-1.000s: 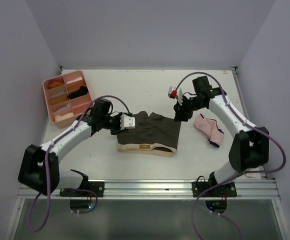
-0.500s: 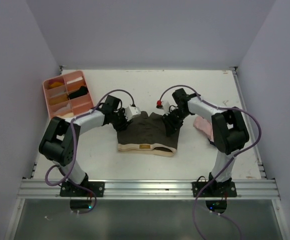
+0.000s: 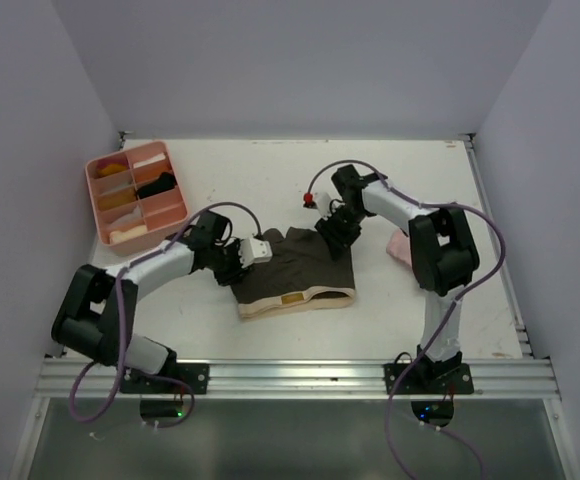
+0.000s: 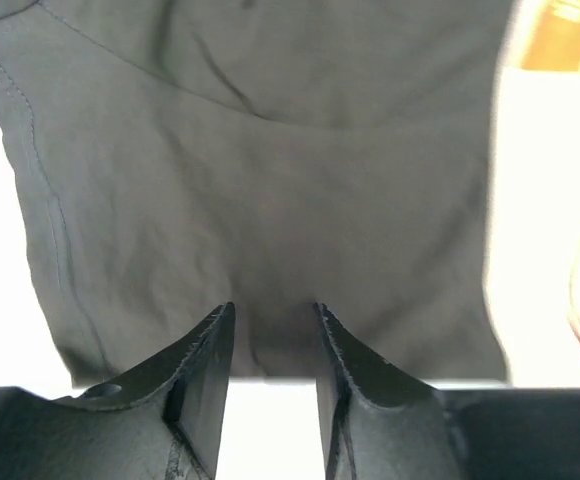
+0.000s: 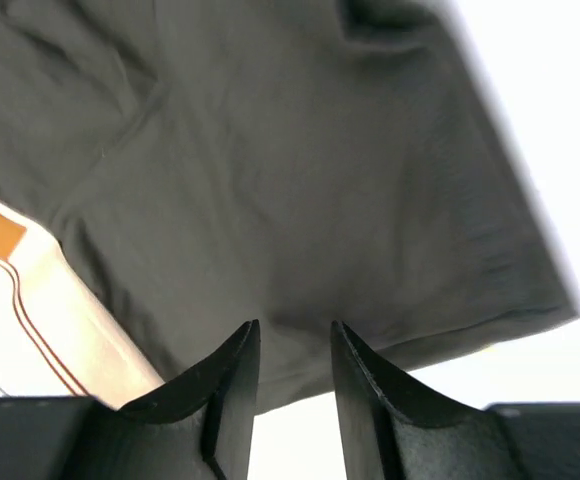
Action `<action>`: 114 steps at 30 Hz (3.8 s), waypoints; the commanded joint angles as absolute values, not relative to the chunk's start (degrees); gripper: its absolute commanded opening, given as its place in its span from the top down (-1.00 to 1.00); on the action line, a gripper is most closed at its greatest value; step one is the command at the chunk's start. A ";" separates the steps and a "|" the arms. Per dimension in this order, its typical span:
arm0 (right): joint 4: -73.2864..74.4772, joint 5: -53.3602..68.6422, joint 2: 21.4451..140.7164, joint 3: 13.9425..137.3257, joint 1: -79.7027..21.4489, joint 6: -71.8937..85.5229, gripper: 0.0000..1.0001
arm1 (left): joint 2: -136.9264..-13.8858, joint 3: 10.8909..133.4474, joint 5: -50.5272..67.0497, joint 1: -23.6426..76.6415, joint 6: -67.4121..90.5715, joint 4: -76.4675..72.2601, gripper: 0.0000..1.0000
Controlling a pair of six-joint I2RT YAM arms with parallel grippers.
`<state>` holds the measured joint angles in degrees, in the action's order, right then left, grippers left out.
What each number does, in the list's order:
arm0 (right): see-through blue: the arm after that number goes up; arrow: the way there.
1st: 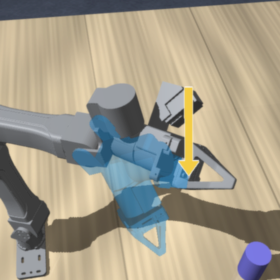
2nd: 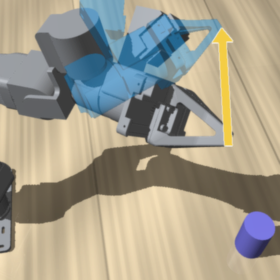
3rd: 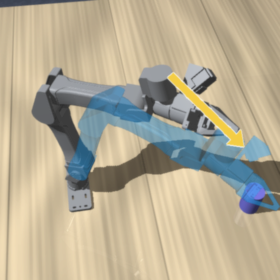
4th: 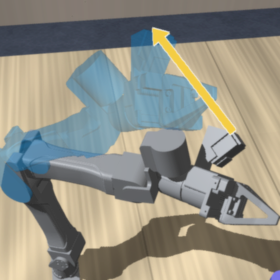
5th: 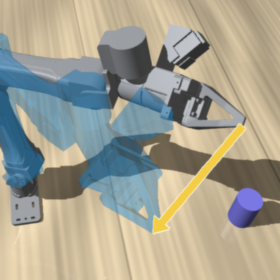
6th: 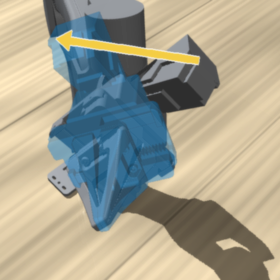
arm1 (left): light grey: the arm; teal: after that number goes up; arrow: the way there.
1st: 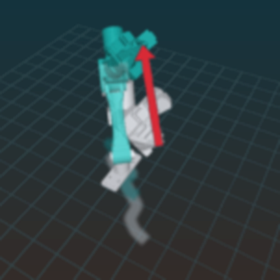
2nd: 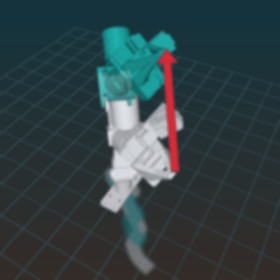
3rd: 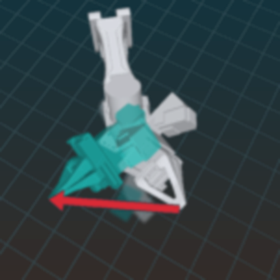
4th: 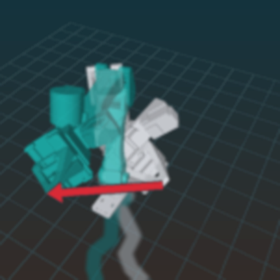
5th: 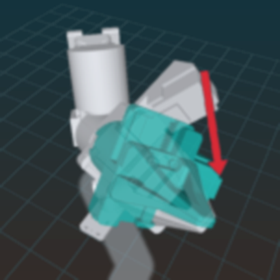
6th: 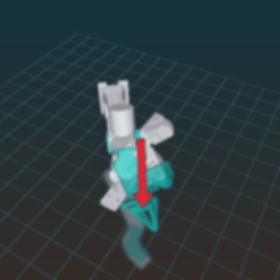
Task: Roll the underwear
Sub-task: Flatten the underwear
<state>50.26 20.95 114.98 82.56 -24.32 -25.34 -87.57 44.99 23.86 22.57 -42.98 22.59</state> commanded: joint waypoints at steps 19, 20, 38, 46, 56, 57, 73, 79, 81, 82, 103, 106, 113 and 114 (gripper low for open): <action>57.83 31.03 103.81 75.25 -28.74 -25.30 0.40 | -70.74 46.83 43.40 21.45 -77.80 43.14 0.10; 57.31 29.89 102.49 74.02 -28.74 -26.27 0.40 | -71.97 47.54 44.90 21.53 -76.74 44.72 0.10; 56.60 27.60 102.92 67.42 -30.14 -32.52 0.65 | -76.64 37.62 34.28 32.34 -59.67 36.12 0.24; 55.90 20.31 105.64 64.69 -32.17 -35.25 0.82 | -77.34 33.93 30.24 32.87 -61.70 35.77 0.41; 56.16 17.40 110.56 65.22 -32.43 -33.66 0.85 | -76.82 32.61 30.32 32.87 -64.50 38.06 0.39; 55.64 17.14 110.39 64.17 -32.43 -33.84 0.86 | -76.47 31.74 29.89 32.87 -64.77 37.88 0.40; 63.90 29.78 94.66 80.94 -32.34 -33.06 0.63 | -60.31 41.75 41.84 23.47 -62.68 42.20 0.12; 60.03 38.40 97.55 81.22 -32.43 -23.48 0.59 | -61.52 41.93 37.88 22.76 -75.29 48.32 0.11; 60.03 38.50 99.83 80.16 -32.43 -22.76 0.65 | -61.17 40.17 36.39 22.76 -79.34 48.60 0.11; 60.20 38.41 102.19 79.63 -32.43 -22.33 0.66 | -60.30 39.56 35.78 22.85 -85.19 48.95 0.11; 44.47 36.39 108.54 78.31 -32.34 -6.59 0.74 | -68.19 37.16 30.59 14.33 -66.56 31.20 0.21; 43.25 35.42 108.72 77.96 -32.34 -6.50 0.77 | -72.15 39.63 30.15 12.31 -60.83 33.56 0.23; 40.26 34.28 109.25 77.52 -32.34 -4.66 0.79 | -78.22 40.60 29.79 12.13 -53.44 30.94 0.23; 39.82 34.19 109.34 77.61 -32.43 -3.88 0.80 | -79.35 40.78 30.23 12.13 -53.26 31.37 0.21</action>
<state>42.94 35.22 108.84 76.29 -32.25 -6.28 -77.47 38.81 28.58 12.49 -58.48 30.96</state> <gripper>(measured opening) 0.107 0.387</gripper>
